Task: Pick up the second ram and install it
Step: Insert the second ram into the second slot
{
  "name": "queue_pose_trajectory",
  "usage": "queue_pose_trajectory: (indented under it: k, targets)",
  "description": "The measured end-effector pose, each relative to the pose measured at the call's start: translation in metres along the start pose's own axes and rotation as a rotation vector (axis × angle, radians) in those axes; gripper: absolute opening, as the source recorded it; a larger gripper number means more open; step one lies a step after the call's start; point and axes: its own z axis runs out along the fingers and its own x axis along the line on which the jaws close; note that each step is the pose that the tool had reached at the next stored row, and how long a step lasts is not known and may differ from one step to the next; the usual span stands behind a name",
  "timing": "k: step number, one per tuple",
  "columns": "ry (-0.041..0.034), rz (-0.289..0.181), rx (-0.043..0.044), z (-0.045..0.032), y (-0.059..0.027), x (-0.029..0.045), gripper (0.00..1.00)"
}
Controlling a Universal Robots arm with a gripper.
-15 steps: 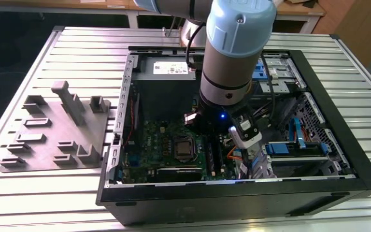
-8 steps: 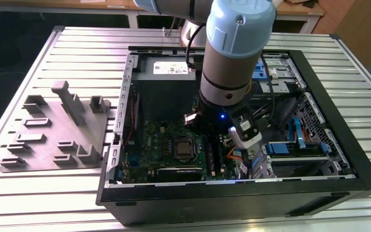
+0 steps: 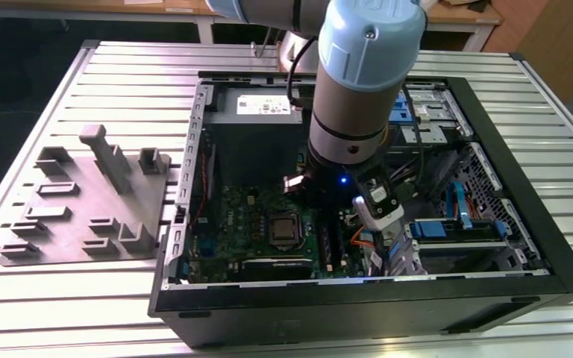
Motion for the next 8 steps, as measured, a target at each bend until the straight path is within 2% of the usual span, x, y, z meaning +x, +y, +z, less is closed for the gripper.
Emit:
queue_pose_trajectory:
  k: [1,2,5,8]
  targets:
    - [0.0001,0.0,0.0003,-0.0001,0.0,0.0,0.19]
    - [0.0002,0.0,0.0008,-0.0002,-0.0001,0.0,0.26]
    - [0.0005,0.0,0.0016,-0.0009,-0.0002,0.0,0.26]
    - [0.0004,0.0,0.0018,-0.0113,0.0006,-0.0003,0.26]
